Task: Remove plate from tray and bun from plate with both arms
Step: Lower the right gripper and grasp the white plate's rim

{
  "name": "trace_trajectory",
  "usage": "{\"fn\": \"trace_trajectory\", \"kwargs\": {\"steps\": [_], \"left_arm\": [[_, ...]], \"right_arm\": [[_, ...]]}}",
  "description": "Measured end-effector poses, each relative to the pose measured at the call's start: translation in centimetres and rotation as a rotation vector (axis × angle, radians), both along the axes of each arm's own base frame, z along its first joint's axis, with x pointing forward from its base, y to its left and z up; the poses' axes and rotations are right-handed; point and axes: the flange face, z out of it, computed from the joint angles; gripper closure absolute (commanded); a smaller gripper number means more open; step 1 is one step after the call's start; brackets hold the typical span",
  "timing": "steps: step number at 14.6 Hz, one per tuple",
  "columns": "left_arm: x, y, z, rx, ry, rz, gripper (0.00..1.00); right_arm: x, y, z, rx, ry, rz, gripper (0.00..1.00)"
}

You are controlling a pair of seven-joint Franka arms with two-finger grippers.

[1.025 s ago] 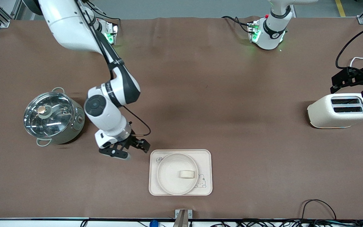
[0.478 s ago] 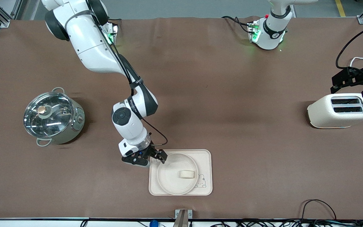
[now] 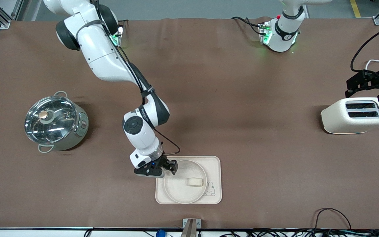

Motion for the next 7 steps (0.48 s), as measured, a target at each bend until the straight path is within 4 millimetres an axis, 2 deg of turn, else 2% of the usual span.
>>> {"fn": "trace_trajectory", "kwargs": {"steps": [6, 7], "left_arm": [[0.0, -0.1, 0.0, 0.000, 0.000, -0.002, 0.00], [0.0, -0.1, 0.0, 0.000, 0.000, -0.001, 0.00]], "right_arm": [[1.1, -0.7, -1.6, -0.021, -0.021, 0.022, 0.71], [1.2, -0.8, -1.7, -0.021, -0.023, 0.021, 0.79]]}}
